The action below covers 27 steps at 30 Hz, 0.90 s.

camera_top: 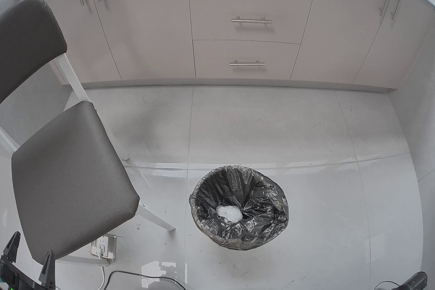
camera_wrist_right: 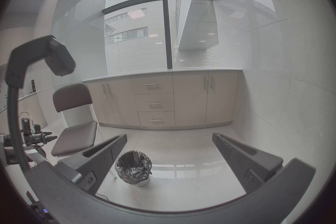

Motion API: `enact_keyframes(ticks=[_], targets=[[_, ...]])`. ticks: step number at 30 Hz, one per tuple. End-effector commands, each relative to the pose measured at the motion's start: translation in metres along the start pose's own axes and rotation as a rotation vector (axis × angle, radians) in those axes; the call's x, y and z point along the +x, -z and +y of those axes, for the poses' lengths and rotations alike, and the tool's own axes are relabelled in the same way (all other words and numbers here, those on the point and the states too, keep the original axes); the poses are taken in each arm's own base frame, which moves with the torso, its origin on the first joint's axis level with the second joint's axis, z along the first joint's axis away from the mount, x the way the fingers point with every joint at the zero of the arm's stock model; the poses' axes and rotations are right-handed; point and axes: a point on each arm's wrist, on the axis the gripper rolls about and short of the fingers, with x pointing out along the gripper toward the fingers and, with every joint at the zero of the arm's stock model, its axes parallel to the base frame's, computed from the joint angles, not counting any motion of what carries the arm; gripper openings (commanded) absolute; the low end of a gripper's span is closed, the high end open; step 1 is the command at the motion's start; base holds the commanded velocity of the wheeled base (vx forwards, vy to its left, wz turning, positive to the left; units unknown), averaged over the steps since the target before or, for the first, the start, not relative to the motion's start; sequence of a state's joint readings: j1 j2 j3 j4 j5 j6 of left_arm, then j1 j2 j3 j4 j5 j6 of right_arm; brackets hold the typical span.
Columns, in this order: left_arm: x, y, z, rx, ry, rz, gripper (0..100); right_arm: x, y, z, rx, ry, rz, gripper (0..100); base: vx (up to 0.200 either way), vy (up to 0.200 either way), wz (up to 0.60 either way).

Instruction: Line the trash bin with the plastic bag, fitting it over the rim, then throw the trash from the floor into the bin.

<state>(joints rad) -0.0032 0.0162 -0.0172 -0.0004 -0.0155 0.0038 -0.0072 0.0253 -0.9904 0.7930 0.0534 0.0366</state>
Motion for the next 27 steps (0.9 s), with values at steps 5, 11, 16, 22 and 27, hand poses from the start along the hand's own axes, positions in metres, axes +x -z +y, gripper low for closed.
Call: enact_keyframes(ticks=[5, 11, 16, 22, 27], targets=[[0.0001, 0.005, 0.0, 0.001, 0.0, 0.001, 100, 0.1131, 0.1514, -0.014, 0.009, 0.096, 0.13, 100, 0.0, 0.0, 0.0], [0.0001, 0.005, 0.0, 0.001, 0.0, 0.001, 100, 0.1133, 0.1567, -0.0134, -0.055, 0.056, 0.163, 100, 0.0, 0.0, 0.0], [0.0001, 0.0052, 0.0, -0.001, 0.0, 0.003, 100, 0.1132, 0.1572, -0.0133, -0.042, 0.051, 0.167, 100, 0.0, 0.0, 0.0], [0.0001, 0.005, 0.0, 0.001, 0.0, 0.001, 100, 0.1132, 0.1572, -0.0133, -0.036, 0.052, 0.167, 100, 0.0, 0.0, 0.0], [0.0001, 0.0052, 0.0, 0.001, 0.0, 0.003, 100, 0.1132, 0.1572, -0.0134, -0.032, 0.054, 0.167, 100, 0.0, 0.0, 0.0]])
